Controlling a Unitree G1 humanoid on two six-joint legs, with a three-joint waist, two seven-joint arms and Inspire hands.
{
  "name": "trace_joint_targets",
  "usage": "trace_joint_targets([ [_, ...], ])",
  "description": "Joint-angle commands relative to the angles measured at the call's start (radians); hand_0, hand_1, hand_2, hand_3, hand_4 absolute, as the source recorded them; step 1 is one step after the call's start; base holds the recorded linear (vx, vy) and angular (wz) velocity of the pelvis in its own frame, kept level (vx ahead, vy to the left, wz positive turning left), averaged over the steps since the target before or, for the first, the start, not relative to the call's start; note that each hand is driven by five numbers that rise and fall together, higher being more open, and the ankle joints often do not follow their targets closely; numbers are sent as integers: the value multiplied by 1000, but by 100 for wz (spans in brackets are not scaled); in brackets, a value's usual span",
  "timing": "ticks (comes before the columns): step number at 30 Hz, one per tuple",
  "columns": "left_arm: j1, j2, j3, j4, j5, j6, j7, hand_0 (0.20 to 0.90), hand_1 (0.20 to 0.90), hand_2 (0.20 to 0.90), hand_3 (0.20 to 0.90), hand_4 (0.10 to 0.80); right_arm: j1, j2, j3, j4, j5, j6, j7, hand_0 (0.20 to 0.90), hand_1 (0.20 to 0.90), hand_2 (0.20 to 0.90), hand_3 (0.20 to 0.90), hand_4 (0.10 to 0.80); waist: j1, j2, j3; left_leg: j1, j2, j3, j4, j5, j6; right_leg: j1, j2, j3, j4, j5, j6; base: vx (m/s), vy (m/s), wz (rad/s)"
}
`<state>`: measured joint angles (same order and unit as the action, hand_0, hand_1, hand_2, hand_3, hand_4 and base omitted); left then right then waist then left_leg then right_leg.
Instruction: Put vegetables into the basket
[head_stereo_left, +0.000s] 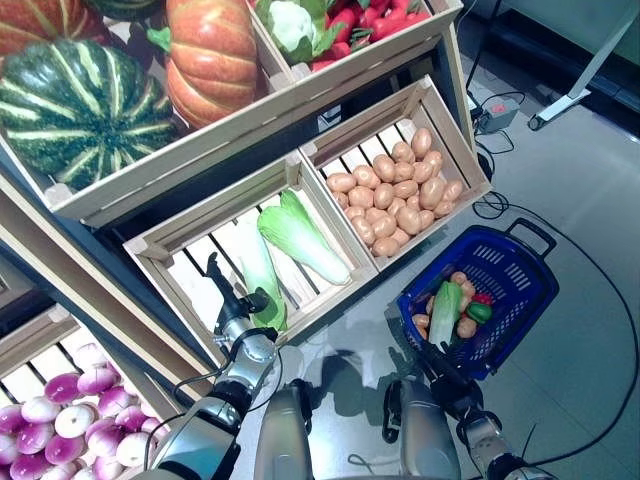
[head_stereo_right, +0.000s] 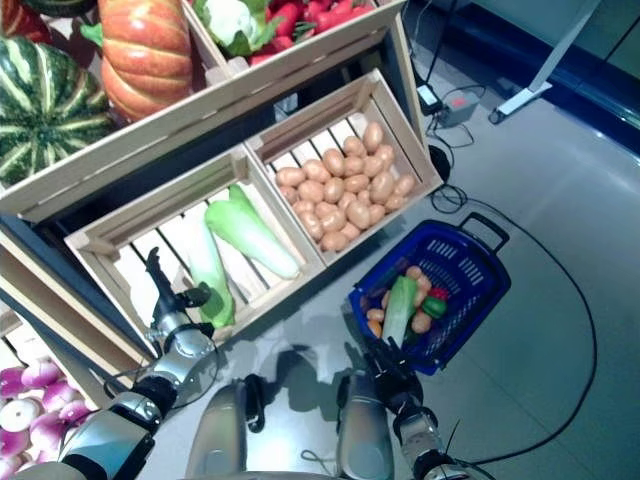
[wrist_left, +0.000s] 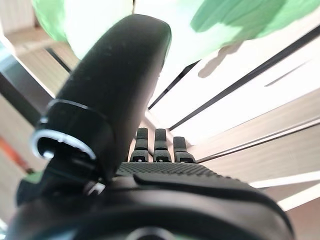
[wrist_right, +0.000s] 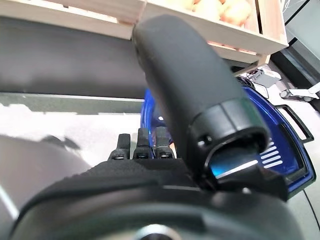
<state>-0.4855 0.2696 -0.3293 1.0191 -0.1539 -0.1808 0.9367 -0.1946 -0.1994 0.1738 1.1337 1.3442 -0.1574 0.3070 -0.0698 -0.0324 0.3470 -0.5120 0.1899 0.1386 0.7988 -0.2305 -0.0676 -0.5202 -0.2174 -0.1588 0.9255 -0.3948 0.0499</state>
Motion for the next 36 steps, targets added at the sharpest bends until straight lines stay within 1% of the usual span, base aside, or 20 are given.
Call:
trace_joint_targets([
  [1, -101, 44, 5, -14, -24, -93, 40, 900, 900, 900, 900, 800, 22, -27, -3, -46, 24, -22, 62, 900, 900, 900, 900, 800, -14, 16, -27, 21, 26, -20, 64, -95, -2, 5, -59, 49, -3, 72, 20, -51, -14, -8],
  [3, -108, 42, 12, -22, -33, -88, 46, 900, 900, 900, 900, 800, 25, -27, -4, -35, 22, -22, 69, 900, 900, 900, 900, 800, -16, 16, -24, 3, 28, -24, 89, -104, 1, -11, -59, 54, 13, 65, 20, -44, -14, -1],
  [6, -111, 40, 20, -36, -82, -60, 27, 900, 900, 900, 900, 800, 32, -27, -9, -33, 14, -19, 74, 900, 900, 900, 900, 800, -19, 17, -21, -26, 26, -35, 115, -112, 4, -39, -59, 63, 34, 59, 23, -36, -18, 2],
  [8, -112, 36, 21, -33, -96, -59, 27, 900, 900, 900, 900, 800, 29, -26, -7, -38, 12, -19, 68, 900, 900, 900, 900, 800, -21, 15, -18, -41, 26, -39, 130, -116, 3, -56, -57, 67, 47, 58, 24, -30, -11, 3],
  [12, -128, 33, 14, -31, -136, -58, -34, 900, 900, 900, 900, 800, 20, -30, -2, -47, 9, -15, 59, 900, 900, 900, 900, 800, -27, 11, -15, -74, 31, -46, 161, -124, 2, -90, -54, 75, 71, 54, 26, -8, -3, 0],
  [15, -147, 39, 5, -41, -142, -52, -54, 900, 900, 900, 900, 800, 14, -31, 3, -55, -2, -16, 43, 900, 900, 900, 900, 800, -29, 8, -14, -94, 33, -51, 178, -129, 4, -110, -53, 79, 84, 50, 27, -4, -6, -1],
  [21, -151, 48, -12, -79, -164, -9, -76, 900, 900, 900, 900, 800, 10, -35, 1, -70, -15, -4, 28, 900, 900, 900, 900, 800, -30, 10, -12, -130, 37, -59, 196, -130, 4, -145, -49, 88, 97, 51, 32, -15, -8, -3],
  [24, -159, 55, -12, -72, -203, 4, -121, 900, 900, 900, 900, 800, 3, -38, 2, -70, -9, -2, 29, 900, 900, 900, 900, 800, -32, 9, -9, -143, 40, -59, 203, -130, 3, -158, -48, 89, 104, 51, 34, -10, -5, -2],
  [26, -178, 64, -18, -59, -206, 15, -135, 900, 900, 900, 900, 800, -6, -42, 5, -77, -11, 3, 30, 900, 900, 900, 900, 800, -37, 7, -5, -165, 46, -61, 225, -135, 0, -179, -46, 93, 121, 46, 35, -10, -13, -5],
  [27, -190, 69, -21, -49, -218, 27, -150, 900, 900, 900, 900, 800, -9, -44, 6, -76, -9, 2, 30, 900, 900, 900, 900, 800, -40, 6, -1, -166, 49, -65, 254, -170, -7, -178, -48, 98, 147, 14, 43, 30, -5, -3],
  [32, -232, 96, -27, 8, -233, 55, -182, 900, 900, 900, 900, 800, -22, -53, 4, -71, 6, 5, 29, 900, 900, 900, 900, 800, -52, 4, -1, -195, 55, -71, 282, -181, -8, -208, -46, 105, 172, 4, 43, 2, -1, -2],
  [34, -269, 132, -15, 64, -296, 69, -218, 900, 900, 900, 900, 800, -28, -66, -3, -68, 8, 12, 30, 900, 900, 900, 900, 800, -65, 1, 1, -220, 61, -75, 312, -190, -10, -231, -44, 112, 194, -4, 41, 0, 14, -4],
  [36, -285, 147, -5, 88, -321, 70, -229, 900, 900, 900, 900, 800, -30, -72, -5, -66, 10, 16, 34, 900, 900, 900, 900, 800, -71, 1, 1, -232, 63, -76, 327, -195, -10, -242, -44, 115, 205, -8, 40, 9, 19, -6],
])
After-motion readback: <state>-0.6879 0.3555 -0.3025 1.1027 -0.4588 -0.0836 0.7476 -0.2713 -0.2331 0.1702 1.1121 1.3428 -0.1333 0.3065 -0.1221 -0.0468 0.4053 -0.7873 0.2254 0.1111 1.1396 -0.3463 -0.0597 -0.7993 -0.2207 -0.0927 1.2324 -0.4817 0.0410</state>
